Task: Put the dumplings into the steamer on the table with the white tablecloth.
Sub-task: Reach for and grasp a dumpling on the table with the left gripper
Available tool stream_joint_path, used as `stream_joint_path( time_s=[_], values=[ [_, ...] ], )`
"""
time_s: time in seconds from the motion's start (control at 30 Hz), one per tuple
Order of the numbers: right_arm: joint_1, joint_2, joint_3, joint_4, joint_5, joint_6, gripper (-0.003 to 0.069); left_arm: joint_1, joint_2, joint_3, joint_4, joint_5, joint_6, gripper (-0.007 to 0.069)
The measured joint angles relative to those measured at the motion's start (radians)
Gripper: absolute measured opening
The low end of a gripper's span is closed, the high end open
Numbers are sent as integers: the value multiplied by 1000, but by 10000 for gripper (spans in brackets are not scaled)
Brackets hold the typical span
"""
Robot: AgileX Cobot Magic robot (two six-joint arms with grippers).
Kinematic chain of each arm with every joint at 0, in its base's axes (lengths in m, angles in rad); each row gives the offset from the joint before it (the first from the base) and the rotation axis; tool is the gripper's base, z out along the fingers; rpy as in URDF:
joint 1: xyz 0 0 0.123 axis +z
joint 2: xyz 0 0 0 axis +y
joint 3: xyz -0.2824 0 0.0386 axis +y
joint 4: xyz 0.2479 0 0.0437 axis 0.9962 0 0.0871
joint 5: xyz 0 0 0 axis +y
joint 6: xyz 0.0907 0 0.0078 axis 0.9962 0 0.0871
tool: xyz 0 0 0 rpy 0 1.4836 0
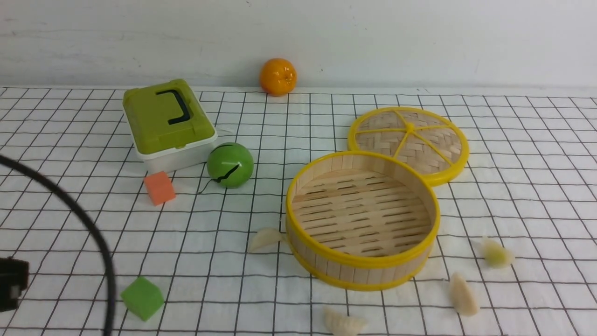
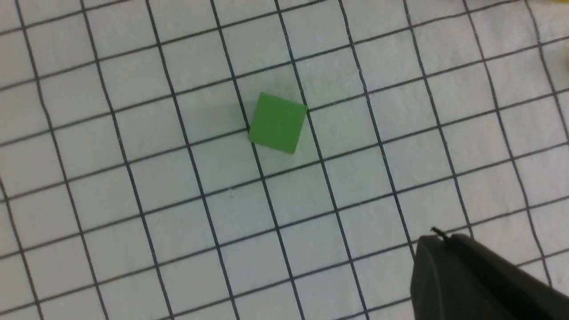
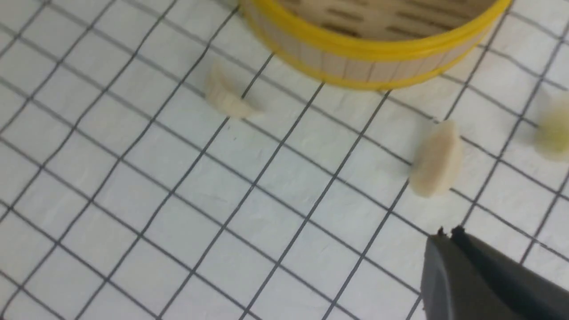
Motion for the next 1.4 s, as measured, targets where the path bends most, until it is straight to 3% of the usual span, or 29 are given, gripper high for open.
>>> stream_joint_path(
  time_s=[0.17, 0.4, 0.53, 0.73, 1.03, 1.3, 1.4],
  values=[
    [34, 24, -1, -8, 3, 1, -18, -42, 192, -133, 3, 28, -14, 101],
    [36, 18, -3, -18, 32, 1, -15, -42, 433, -289, -3, 45, 26, 363],
    [36, -3, -3, -18, 63, 1, -15, -42, 542, -333, -6, 27, 82, 431],
    [36, -48, -3, -18, 112, 1, -12, -42, 680, -392, 2, -43, 141, 447],
    [36, -68, -5, -19, 176, 1, -12, -42, 796, -440, 28, -222, 319, 448],
    [36, -68, -6, -19, 204, 1, -4, -42, 885, -441, 45, -352, 343, 444],
    [36, -68, -6, -20, 206, 1, -4, -42, 915, -441, 48, -368, 353, 409]
  ],
)
